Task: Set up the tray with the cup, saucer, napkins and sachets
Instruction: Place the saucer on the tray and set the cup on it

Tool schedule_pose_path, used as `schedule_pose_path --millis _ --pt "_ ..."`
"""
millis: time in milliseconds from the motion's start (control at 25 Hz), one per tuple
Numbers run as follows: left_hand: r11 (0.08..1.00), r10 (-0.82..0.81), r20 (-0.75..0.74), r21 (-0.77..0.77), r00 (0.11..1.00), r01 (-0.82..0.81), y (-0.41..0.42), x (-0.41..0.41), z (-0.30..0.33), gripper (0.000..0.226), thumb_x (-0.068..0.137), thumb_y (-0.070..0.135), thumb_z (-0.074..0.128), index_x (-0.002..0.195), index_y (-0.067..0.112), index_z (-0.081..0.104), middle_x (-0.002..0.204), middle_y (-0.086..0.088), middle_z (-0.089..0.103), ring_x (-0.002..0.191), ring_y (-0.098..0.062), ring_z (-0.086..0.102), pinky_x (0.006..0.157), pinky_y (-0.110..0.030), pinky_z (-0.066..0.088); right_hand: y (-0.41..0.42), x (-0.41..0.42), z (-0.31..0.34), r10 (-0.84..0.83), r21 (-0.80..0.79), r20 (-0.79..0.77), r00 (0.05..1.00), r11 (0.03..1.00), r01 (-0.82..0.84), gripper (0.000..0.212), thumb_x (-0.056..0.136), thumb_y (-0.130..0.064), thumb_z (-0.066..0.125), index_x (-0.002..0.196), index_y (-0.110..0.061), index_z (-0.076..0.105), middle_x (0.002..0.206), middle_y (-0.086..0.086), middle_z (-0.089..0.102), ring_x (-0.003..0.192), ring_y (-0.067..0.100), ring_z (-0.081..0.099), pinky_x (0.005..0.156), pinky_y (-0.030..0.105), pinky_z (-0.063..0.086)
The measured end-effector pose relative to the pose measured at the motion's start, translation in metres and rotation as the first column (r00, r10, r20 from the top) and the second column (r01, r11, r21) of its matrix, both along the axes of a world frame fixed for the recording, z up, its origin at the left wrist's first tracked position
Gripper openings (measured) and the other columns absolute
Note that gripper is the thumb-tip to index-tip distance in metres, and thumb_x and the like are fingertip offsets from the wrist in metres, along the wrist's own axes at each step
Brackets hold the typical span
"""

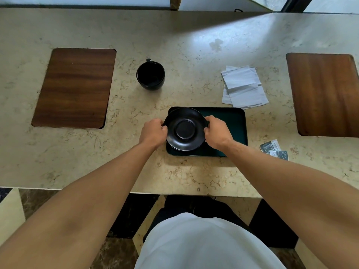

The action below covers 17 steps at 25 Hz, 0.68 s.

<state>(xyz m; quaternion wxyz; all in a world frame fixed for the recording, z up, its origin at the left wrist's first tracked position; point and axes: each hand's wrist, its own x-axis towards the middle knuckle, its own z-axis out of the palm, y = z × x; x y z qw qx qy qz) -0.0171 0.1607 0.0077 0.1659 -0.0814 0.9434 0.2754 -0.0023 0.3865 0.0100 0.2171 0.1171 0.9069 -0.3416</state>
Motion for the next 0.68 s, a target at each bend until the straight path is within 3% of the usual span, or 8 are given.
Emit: schedule_pose_path --millis 160,320,680 --pt "1.000 0.005 0.007 0.003 1.000 -0.005 0.0012 -0.0022 -0.0014 0.018 0.097 0.016 0.055 0.090 0.007 0.069 0.080 -0.006 0.067 0.075 -0.022 0.064 0.062 -0.031 0.048 -0.0010 -0.0017 -0.0002 -0.008 0.000 0.004 1.000 1.000 0.008 0.041 0.102 -0.010 0.051 0.143 -0.011 0.048 0.136 0.010 0.058 0.113 0.029 0.063 0.095 0.046 0.057" --pt "1.000 0.010 0.020 0.007 1.000 -0.010 0.0011 -0.0017 -0.0037 0.018 0.097 0.016 0.055 0.090 0.006 0.068 0.081 -0.007 0.067 0.076 -0.024 0.064 0.064 -0.034 0.051 -0.0018 -0.0029 -0.0001 0.005 0.039 -0.017 1.000 0.999 -0.004 0.042 0.101 -0.010 0.050 0.143 -0.009 0.048 0.138 0.011 0.058 0.124 0.028 0.057 0.105 0.037 0.048" --pt "1.000 -0.015 0.058 -0.009 0.998 0.016 0.0019 -0.0052 -0.0018 0.020 0.097 0.023 0.054 0.096 0.008 0.068 0.087 -0.007 0.067 0.081 -0.025 0.064 0.068 -0.036 0.053 0.0004 -0.0056 0.0029 -0.012 0.028 0.005 1.000 1.000 0.012 0.047 0.098 -0.017 0.051 0.144 -0.010 0.048 0.136 0.010 0.061 0.121 0.026 0.058 0.099 0.035 0.047"
